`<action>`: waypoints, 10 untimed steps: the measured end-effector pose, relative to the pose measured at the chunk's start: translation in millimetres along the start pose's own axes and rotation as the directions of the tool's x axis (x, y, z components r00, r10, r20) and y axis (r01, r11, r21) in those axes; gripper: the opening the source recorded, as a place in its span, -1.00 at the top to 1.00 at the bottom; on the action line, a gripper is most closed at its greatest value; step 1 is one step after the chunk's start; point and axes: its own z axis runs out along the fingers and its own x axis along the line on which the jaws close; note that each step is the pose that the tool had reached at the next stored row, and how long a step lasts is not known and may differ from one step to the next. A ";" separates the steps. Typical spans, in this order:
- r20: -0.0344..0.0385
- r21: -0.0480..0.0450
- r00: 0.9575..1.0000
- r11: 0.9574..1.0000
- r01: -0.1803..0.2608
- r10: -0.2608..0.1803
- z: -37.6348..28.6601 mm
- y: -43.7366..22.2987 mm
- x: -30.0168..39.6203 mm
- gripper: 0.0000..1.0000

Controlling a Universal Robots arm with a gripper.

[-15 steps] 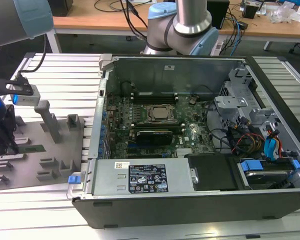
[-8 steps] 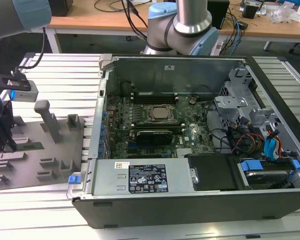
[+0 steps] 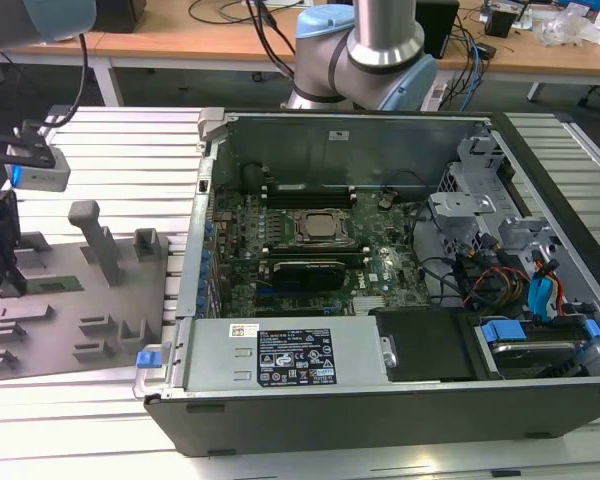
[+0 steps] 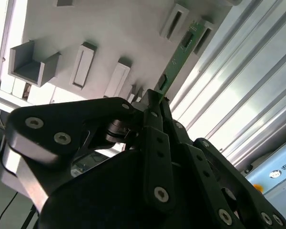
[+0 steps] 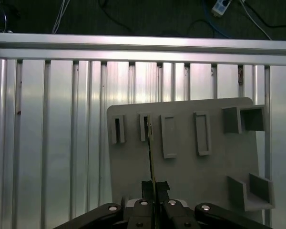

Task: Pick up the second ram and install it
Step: 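Pick up the second ram and move it above second insertion slot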

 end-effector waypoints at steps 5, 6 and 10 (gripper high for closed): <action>0.000 0.000 1.000 1.000 0.000 0.000 -12.6 0.6 -0.2 0.72; 0.000 0.000 1.000 1.000 0.000 0.000 -14.0 0.6 -0.2 0.72; 0.000 0.000 1.000 1.000 0.000 0.000 -19.2 0.9 -0.3 0.72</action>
